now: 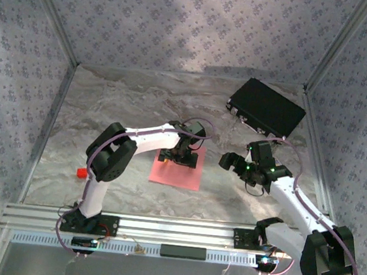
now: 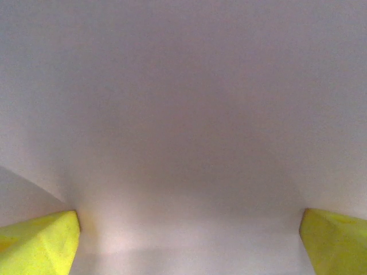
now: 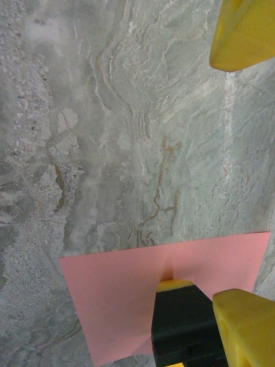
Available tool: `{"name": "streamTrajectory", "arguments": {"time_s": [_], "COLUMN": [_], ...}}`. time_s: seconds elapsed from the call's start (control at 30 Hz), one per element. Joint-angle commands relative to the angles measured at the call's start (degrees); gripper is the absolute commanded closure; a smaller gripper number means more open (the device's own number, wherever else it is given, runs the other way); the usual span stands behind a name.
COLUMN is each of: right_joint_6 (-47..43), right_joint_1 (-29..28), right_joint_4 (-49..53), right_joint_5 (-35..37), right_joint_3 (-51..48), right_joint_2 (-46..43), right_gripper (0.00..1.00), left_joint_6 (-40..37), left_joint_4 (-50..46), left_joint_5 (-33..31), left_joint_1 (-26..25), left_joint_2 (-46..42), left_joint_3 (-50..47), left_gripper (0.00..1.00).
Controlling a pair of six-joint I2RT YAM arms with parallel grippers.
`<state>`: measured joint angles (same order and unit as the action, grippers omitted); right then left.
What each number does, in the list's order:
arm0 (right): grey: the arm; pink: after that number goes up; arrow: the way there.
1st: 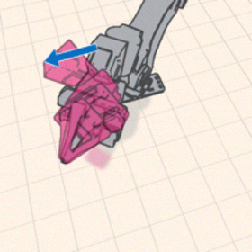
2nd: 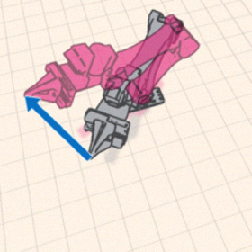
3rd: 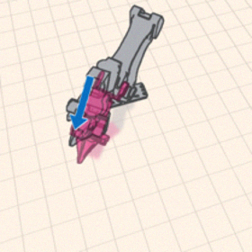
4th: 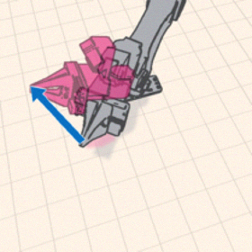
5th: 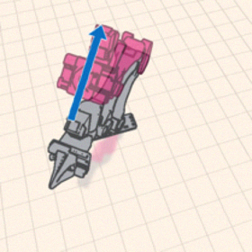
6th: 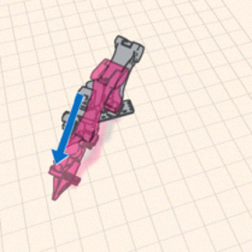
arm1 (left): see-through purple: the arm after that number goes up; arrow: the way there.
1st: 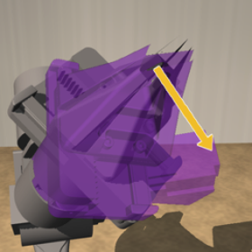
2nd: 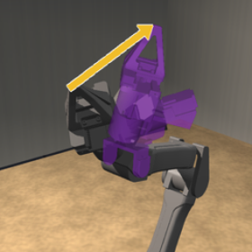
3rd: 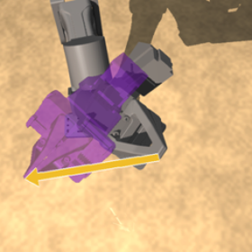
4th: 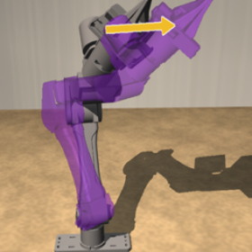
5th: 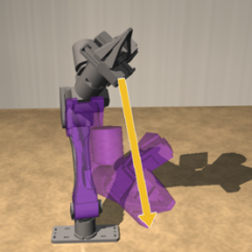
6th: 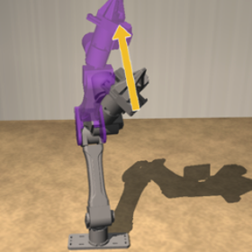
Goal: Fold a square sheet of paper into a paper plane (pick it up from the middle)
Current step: First fold the square sheet of paper in half at the center of the table.
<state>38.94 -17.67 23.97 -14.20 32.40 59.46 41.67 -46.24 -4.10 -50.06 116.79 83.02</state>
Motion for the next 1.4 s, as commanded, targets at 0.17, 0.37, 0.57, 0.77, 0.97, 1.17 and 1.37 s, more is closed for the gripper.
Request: {"name": "streamTrajectory", "arguments": {"time_s": [0.17,0.37,0.57,0.77,0.97,1.17,1.37], "right_joint_6": [1.5,3.9,2.3,5.8,10.0,10.2,6.1], "right_joint_1": [-0.6,-1.6,-1.7,-2.2,-2.4,-2.2,-1.4], "right_joint_4": [2.0,3.7,12.6,12.7,8.6,5.3,0.8], "right_joint_5": [2.9,6.6,8.7,12.8,15.9,16.0,10.2], "right_joint_3": [1.4,2.0,8.5,8.7,5.0,2.3,1.2], "right_joint_2": [-1.3,-1.1,3.9,4.5,0.1,-4.7,-7.8], "right_gripper": [0.01,0.01,0.01,0.01,0.01,0.01,0.01], "left_joint_6": [1.2,1.2,1.4,1.4,1.2,3.8,9.5], "left_joint_4": [-0.4,0.3,3.6,6.8,14.2,21.7,34.4], "left_joint_5": [-0.7,-1.0,-0.9,-0.9,0.9,8.1,17.4], "left_joint_1": [-0.8,-0.9,-1.1,-1.0,-0.6,2.1,5.7], "left_joint_2": [3.4,2.0,-1.4,-5.0,-11.1,-16.6,-22.3], "left_joint_3": [-1.6,-1.6,-3.2,-4.5,-8.8,-14.2,-20.7], "left_gripper": [0.05,0.1,0.25,0.4,0.5,0.57,0.58]}}
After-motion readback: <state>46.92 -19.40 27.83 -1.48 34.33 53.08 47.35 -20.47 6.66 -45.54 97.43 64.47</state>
